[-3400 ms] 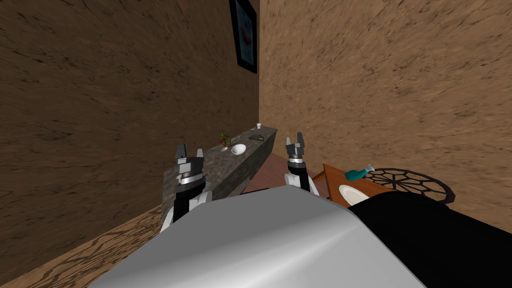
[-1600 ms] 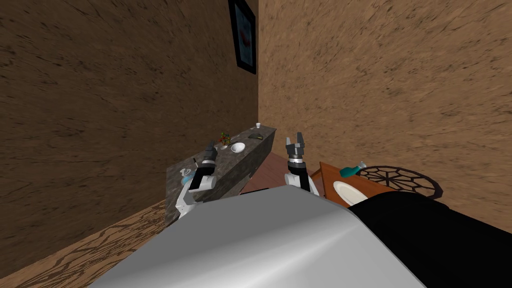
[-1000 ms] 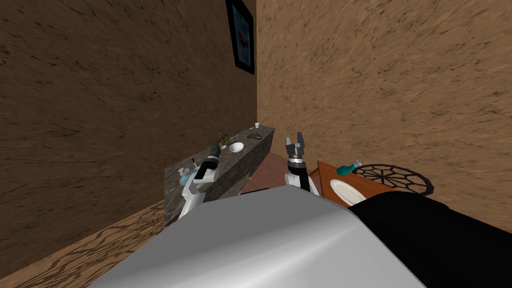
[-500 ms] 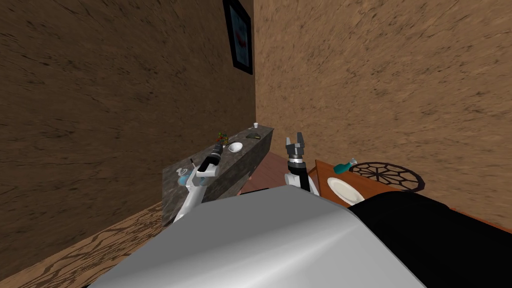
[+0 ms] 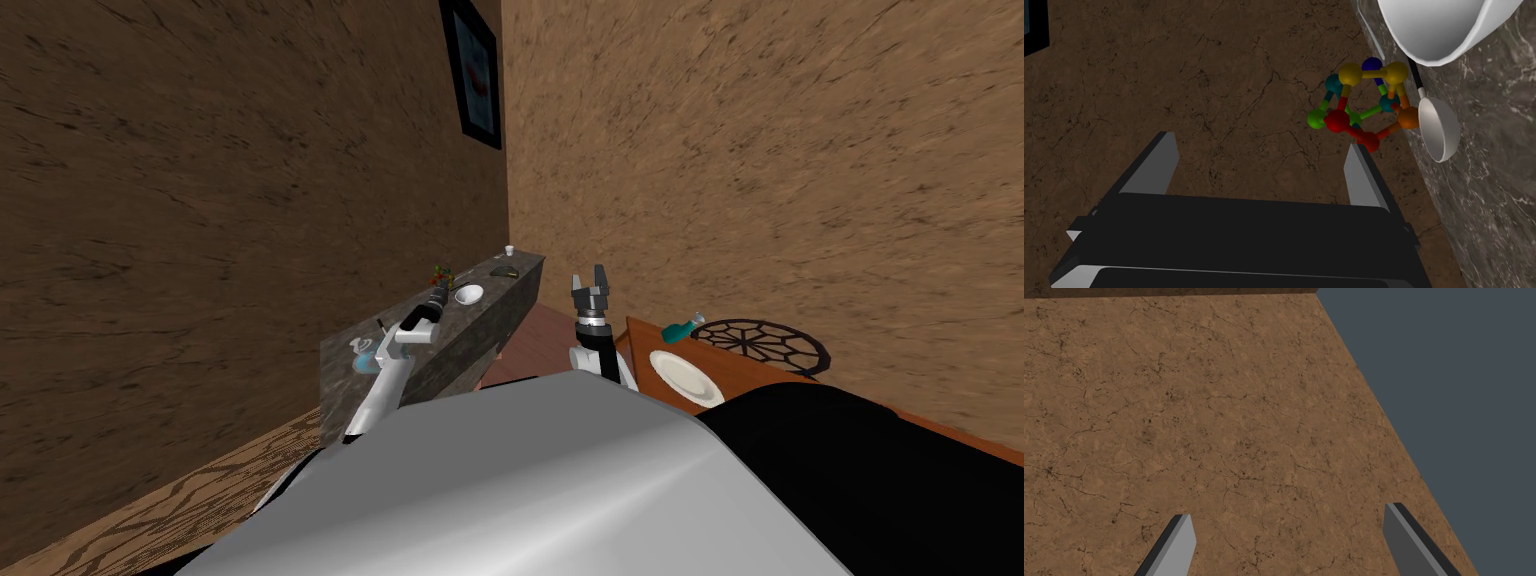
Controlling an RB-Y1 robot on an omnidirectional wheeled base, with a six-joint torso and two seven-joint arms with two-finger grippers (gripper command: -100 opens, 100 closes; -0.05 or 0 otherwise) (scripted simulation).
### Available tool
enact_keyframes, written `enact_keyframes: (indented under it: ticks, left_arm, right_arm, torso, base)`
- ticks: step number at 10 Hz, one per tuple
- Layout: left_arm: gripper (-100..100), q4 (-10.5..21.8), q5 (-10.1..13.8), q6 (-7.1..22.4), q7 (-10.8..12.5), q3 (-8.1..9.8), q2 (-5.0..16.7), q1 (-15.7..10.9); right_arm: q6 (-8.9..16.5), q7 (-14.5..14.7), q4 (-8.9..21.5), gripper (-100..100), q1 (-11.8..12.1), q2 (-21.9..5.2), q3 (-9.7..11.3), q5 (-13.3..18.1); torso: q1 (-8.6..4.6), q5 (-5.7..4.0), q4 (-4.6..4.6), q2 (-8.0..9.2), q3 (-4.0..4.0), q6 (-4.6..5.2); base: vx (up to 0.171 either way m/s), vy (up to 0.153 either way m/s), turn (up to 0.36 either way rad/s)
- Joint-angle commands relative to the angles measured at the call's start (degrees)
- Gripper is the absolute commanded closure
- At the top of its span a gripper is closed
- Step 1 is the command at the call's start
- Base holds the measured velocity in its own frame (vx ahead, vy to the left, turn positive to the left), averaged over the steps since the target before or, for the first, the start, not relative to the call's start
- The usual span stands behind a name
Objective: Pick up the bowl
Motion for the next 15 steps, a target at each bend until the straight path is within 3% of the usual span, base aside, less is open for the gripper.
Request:
enact_keyframes:
  ticks: [1, 4, 7, 8, 9, 12, 15]
  left_arm:
    - [-100, 2.86, 1.87, 2.86, -0.5, -0.73, 1.42, -2.86]
    - [-100, 5.62, 3.57, 7.04, -0.9, -1.41, 2.54, -5.6]
    - [-100, 10.59, 7.27, 11.76, -1.61, -2.92, 4.67, -10.37]
    - [-100, 10.71, 7.27, 12.91, -1.61, -2.92, 4.67, -10.37]
    - [-100, 13.26, 9.24, 14.74, -1.91, -3.73, 5.67, -12.62]
    - [-100, 15.77, 11.26, 18.5, -2.18, -4.56, 6.61, -14.77]
    - [-100, 20.61, 15.37, 23.21, -2.64, -6.26, 8.36, -18.85]
  right_arm:
    - [0.0, 0.0, 0.0, 0, 0.0, 0.0, 0.0, 0.0]
    - [0.0, 0.0, 0.0, 0, 0.0, 0.0, 0.0, 0.0]
    - [0.0, 0.0, 0.0, 0, 0.0, 0.0, 0.0, 0.0]
    - [0.0, 0.0, 0.0, 0, 0.0, 0.0, 0.0, 0.0]
    - [0.0, 0.0, 0.0, 0, 0.0, 0.0, 0.0, 0.0]
    - [0.0, 0.0, 0.0, 0, 0.0, 0.0, 0.0, 0.0]
    - [0.0, 0.0, 0.0, 0, 0.0, 0.0, 0.0, 0.0]
  torso:
    - [0.0, 0.0, 0.0, 0.0, 0.0, 0.0]
    - [0.03, 0.01, 0.0, -0.01, -0.01, 0.02]
    - [0.06, 0.02, 0.0, 0.01, 0.01, -0.01]
    - [0.07, 0.01, 0.0, 0.01, 0.01, 0.01]
    - [0.07, 0.02, 0.0, 0.01, 0.01, -0.01]
    - [0.09, 0.02, 0.0, 0.02, 0.01, 0.0]
    - [0.08, 0.03, 0.0, 0.03, 0.01, -0.02]
  base:
    - [-0.008, 0.011, -0.085]
    - [-0.008, 0.016, -0.046]
    - [-0.014, 0.023, -0.064]
    - [-0.011, 0.025, -0.054]
    - [-0.012, 0.026, -0.116]
    - [-0.014, 0.03, -0.056]
    - [-0.016, 0.029, -0.079]
